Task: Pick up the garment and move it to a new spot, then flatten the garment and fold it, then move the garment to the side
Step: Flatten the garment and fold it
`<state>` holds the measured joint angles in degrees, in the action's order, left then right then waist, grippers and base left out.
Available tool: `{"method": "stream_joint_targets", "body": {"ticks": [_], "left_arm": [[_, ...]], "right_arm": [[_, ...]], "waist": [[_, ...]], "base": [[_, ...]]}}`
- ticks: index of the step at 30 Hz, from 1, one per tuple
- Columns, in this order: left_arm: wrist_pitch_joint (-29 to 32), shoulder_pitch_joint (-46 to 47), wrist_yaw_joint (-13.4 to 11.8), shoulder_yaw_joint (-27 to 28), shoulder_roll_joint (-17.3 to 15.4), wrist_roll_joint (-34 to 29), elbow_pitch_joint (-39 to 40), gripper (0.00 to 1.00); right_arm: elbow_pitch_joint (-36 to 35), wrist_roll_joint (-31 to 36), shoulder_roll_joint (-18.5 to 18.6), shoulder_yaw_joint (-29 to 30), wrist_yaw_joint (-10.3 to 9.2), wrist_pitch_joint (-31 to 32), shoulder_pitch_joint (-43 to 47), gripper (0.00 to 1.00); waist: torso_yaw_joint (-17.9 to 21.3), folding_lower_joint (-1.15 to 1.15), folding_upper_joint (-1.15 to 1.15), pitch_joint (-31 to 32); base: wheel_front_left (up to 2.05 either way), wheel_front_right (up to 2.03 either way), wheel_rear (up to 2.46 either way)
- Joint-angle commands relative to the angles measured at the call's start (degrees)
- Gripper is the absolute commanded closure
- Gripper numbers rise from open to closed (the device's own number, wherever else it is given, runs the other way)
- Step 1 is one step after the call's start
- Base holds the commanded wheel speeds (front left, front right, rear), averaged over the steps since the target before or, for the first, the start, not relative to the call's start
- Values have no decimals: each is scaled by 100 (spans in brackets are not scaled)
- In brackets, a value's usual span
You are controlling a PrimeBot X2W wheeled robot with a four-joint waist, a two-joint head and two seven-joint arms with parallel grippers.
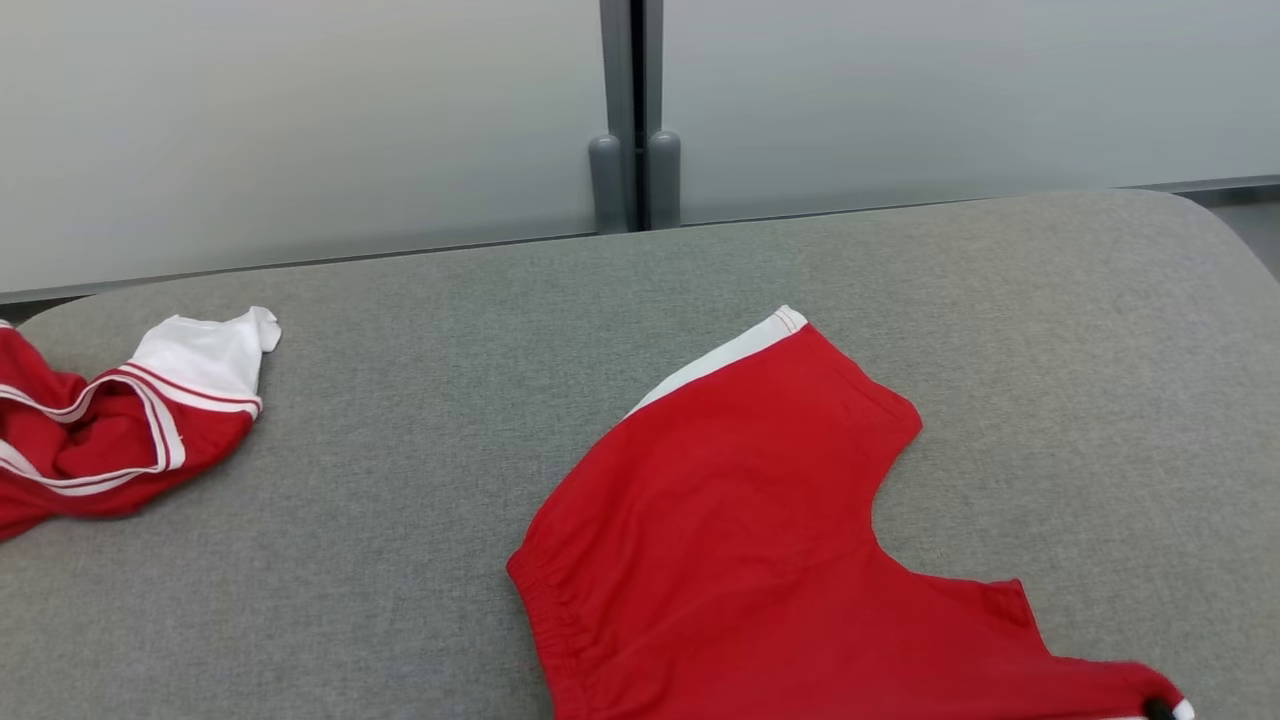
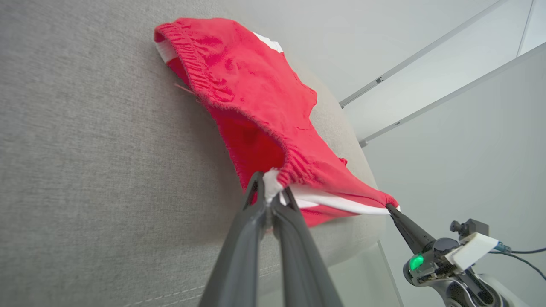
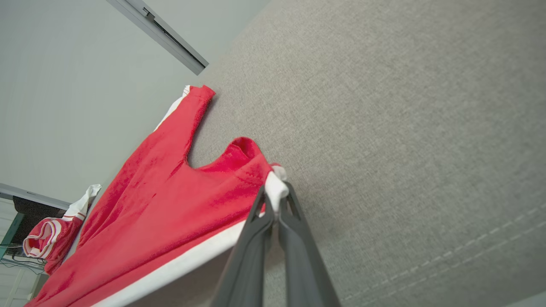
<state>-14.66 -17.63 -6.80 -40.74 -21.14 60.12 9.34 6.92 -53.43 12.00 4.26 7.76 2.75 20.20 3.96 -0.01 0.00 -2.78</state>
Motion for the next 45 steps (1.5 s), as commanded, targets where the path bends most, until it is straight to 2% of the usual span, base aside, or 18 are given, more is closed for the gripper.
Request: {"method": "stream_joint_targets", "body": {"ticks": [1, 8, 13, 18, 23, 27, 41, 42, 43, 44, 45], "left_arm": [[-80, 0, -37, 191, -64, -35, 70, 100], [73, 501, 54, 267, 36, -84, 363, 100], [418, 1109, 167, 225, 80, -80, 350, 100], [866, 1920, 408, 78, 360, 47, 27, 100], [1011, 2554, 527, 72, 699, 67, -497, 100], [1050, 2814, 633, 71, 853, 163, -728, 100], [1193, 3195, 708, -10, 1115, 219, -1209, 100], [1187, 3232, 691, -2, 1153, 232, -1239, 91], [1175, 3273, 674, 11, 1189, 233, -1267, 75], [1161, 3297, 666, 27, 1219, 237, -1294, 53], [1137, 3313, 656, 47, 1260, 255, -1328, 7]], "right_arm": [[-76, 62, 87, 205, -49, 25, -163, 100], [-359, 456, 39, 322, -46, 568, -1371, 100], [-99, 740, 156, 361, -41, 1118, -2410, 100], [351, 1075, 358, 457, -37, 1578, -3321, 100], [729, 1334, 475, 313, -29, 1917, -4089, 100], [972, 1473, 581, 119, -28, 2142, -4523, 100], [1450, 1658, 899, -473, -29, 2496, -5357, 100], [1437, 1656, 927, -503, -28, 2457, -5414, 98], [1427, 1660, 946, -535, -28, 2404, -5462, 49], [1436, 1645, 953, -575, -28, 2396, -5495, 0], [1463, 1631, 959, -593, -28, 2378, -5525, 0]], "waist": [[-132, 1, 0, -1], [-433, 1, 0, -431], [-840, 1, 0, -768], [-1262, 1, 0, -1183], [-1423, 1, 0, -1467], [-1508, 1, 0, -1597], [-1812, 1, 0, -1807], [-1835, 1, 0, -1840], [-1852, 1, 0, -1866], [-1866, 1, 0, -1888], [-1875, 1, 0, -1909]], "base": [[0, 0, 0], [0, 0, 0], [0, 0, 0], [0, 0, 0], [0, 0, 0], [0, 0, 0], [0, 0, 0], [0, 0, 0], [0, 0, 0], [0, 0, 0], [0, 0, 0]]}}
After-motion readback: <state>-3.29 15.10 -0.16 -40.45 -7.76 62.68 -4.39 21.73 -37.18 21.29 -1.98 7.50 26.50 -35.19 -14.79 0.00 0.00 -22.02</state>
